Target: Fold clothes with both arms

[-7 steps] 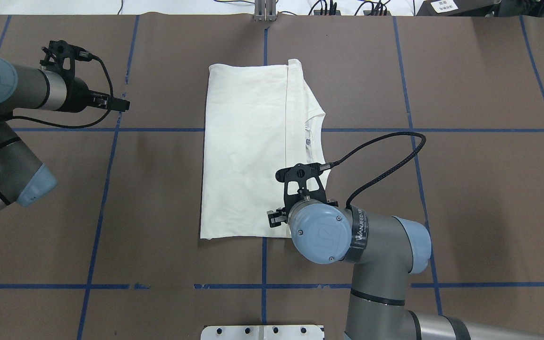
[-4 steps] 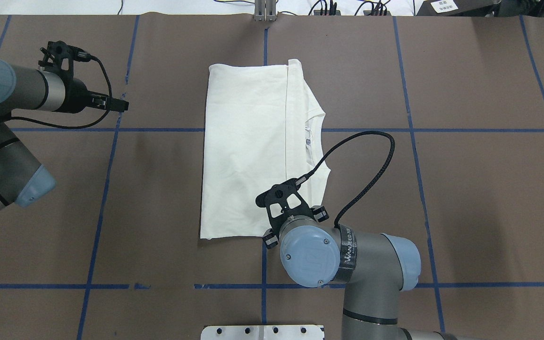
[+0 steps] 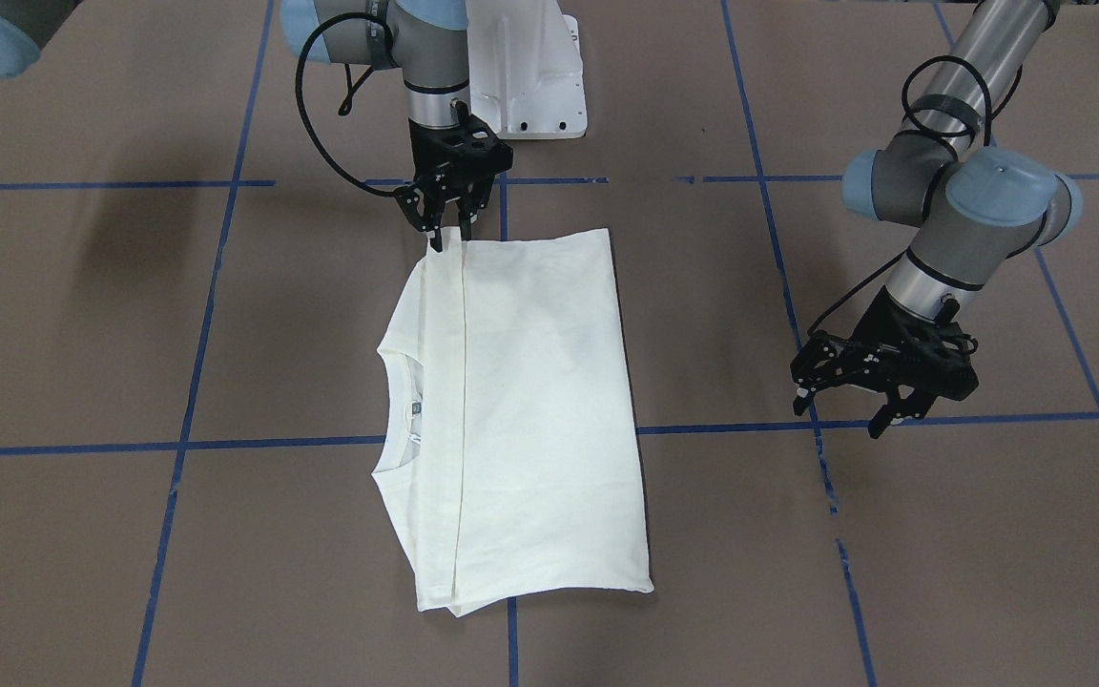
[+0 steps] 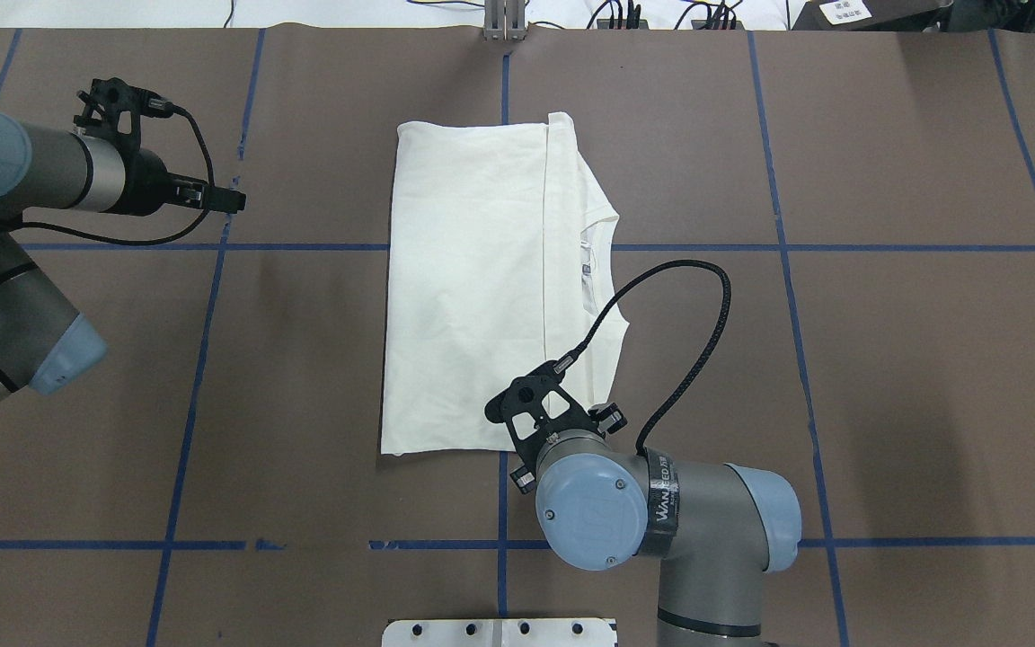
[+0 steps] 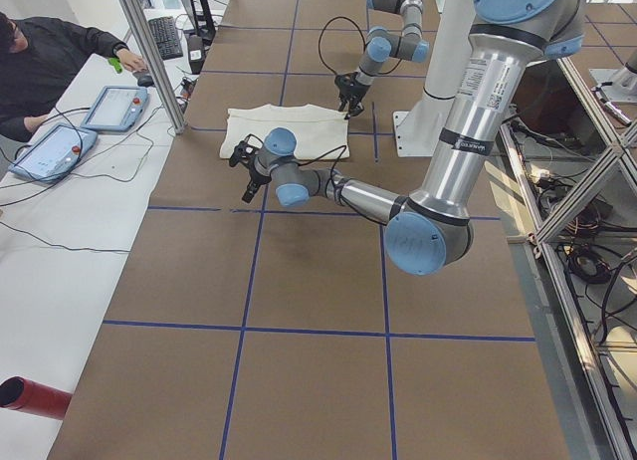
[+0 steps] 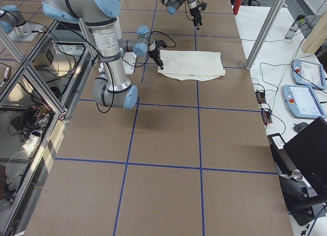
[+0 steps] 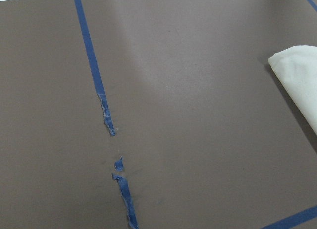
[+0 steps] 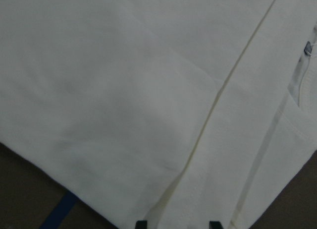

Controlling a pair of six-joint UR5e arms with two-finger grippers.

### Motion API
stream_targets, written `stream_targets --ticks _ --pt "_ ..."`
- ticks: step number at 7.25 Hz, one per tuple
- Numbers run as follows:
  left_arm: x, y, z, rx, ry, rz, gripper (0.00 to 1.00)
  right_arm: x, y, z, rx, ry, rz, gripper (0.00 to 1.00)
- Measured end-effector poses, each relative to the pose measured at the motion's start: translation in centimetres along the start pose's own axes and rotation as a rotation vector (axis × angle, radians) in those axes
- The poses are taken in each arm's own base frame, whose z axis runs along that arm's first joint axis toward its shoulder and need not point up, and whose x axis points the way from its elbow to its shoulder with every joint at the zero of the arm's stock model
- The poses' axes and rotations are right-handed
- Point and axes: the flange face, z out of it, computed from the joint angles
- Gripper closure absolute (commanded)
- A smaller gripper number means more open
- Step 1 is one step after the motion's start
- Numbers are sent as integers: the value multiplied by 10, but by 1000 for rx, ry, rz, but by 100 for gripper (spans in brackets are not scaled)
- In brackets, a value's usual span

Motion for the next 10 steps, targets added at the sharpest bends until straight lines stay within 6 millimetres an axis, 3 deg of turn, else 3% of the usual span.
stream_targets --ticks 1,2,3,4,8,10 --pt "0 0 0 0 0 0 0 -2 2 -1 -1 -2 -4 49" --pt "0 0 0 -1 0 0 0 -3 3 -2 -1 -5 -7 68" --pt "0 0 1 -1 0 -1 0 -4 3 -2 0 -6 -8 95" --pt "0 1 1 -1 0 -1 0 -5 3 -3 1 -8 -8 100" --pt "0 1 1 -1 -1 -2 0 -4 -1 -12 16 -21 0 100" --pt "1 0 1 0 -1 -4 0 6 -3 -20 30 -26 16 100"
